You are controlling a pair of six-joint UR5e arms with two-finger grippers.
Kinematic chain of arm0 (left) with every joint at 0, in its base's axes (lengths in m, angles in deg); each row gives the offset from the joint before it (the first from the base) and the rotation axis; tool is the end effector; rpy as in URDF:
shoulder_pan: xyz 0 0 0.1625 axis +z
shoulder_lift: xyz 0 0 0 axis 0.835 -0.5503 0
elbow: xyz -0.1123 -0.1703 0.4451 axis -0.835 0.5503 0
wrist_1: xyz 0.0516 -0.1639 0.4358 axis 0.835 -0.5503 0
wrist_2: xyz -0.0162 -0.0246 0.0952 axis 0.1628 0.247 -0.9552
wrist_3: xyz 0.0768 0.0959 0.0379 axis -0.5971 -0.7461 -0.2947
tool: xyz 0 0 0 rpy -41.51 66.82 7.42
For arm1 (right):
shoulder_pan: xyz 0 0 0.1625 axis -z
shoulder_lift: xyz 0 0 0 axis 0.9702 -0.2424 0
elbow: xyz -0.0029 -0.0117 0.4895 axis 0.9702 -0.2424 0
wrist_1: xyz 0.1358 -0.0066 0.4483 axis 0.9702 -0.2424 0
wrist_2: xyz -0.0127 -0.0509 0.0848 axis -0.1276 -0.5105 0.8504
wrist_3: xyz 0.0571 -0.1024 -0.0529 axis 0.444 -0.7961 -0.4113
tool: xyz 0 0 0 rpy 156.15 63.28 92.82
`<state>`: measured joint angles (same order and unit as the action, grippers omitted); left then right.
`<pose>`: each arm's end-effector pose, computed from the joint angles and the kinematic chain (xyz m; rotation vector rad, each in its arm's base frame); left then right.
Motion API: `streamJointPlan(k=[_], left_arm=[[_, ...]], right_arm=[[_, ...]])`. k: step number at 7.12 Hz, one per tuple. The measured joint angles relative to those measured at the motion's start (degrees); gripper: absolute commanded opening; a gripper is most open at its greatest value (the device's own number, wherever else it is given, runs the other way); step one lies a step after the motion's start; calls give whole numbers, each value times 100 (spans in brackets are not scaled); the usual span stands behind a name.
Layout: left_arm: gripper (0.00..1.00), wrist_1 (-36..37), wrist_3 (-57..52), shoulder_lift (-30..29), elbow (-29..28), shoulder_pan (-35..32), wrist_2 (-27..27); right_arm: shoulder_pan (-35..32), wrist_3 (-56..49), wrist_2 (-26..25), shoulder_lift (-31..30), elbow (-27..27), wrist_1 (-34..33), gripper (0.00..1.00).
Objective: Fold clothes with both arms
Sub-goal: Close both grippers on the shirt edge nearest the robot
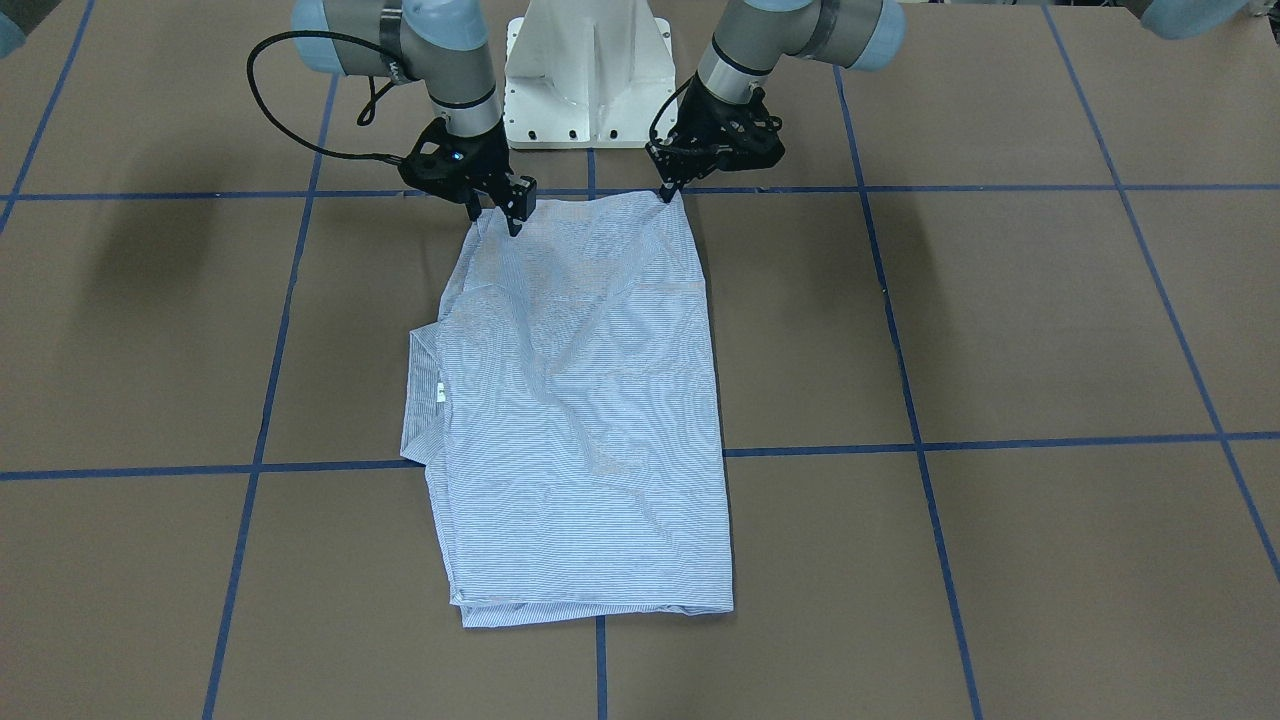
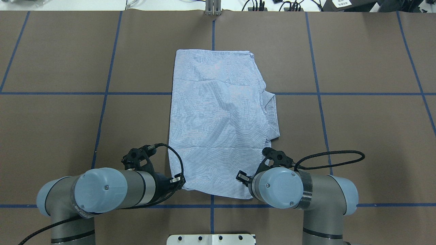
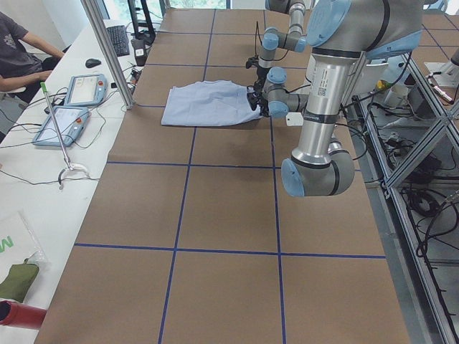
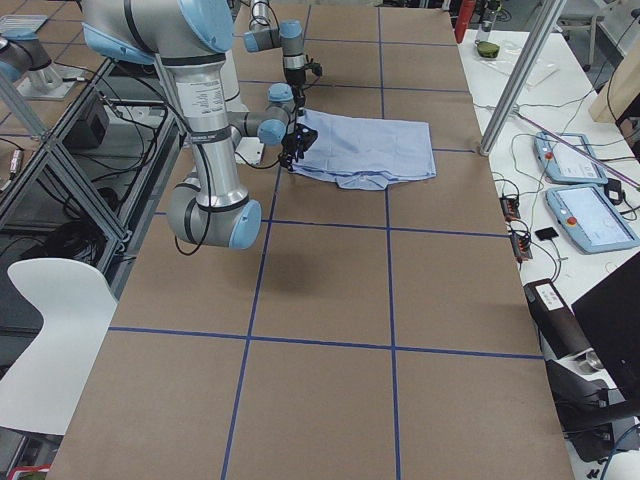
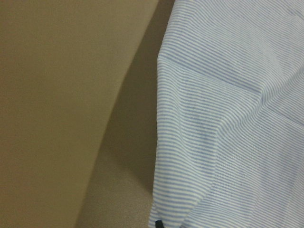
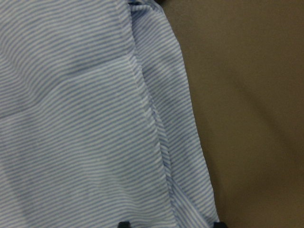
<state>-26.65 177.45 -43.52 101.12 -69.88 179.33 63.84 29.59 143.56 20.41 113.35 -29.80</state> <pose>0.6122 -0.2711 0.2995 -0.0844 1.1250 -0.3953 -0.6434 -0.2698 0.3445 -0.0911 -0.8029 0.5152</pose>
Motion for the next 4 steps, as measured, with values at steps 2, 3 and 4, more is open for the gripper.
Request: streamJointPlan(k=[2, 3, 4], left_arm=[[0, -1, -2, 0, -1, -6, -6], [0, 1, -6, 0, -6, -6, -7], [0, 3, -6, 0, -9, -4, -7]], right_arm=[[-3, -5, 12, 12, 4, -42, 71], [-6, -9, 22, 19, 17, -93, 74], [-7, -11, 34, 44, 45, -258, 76]])
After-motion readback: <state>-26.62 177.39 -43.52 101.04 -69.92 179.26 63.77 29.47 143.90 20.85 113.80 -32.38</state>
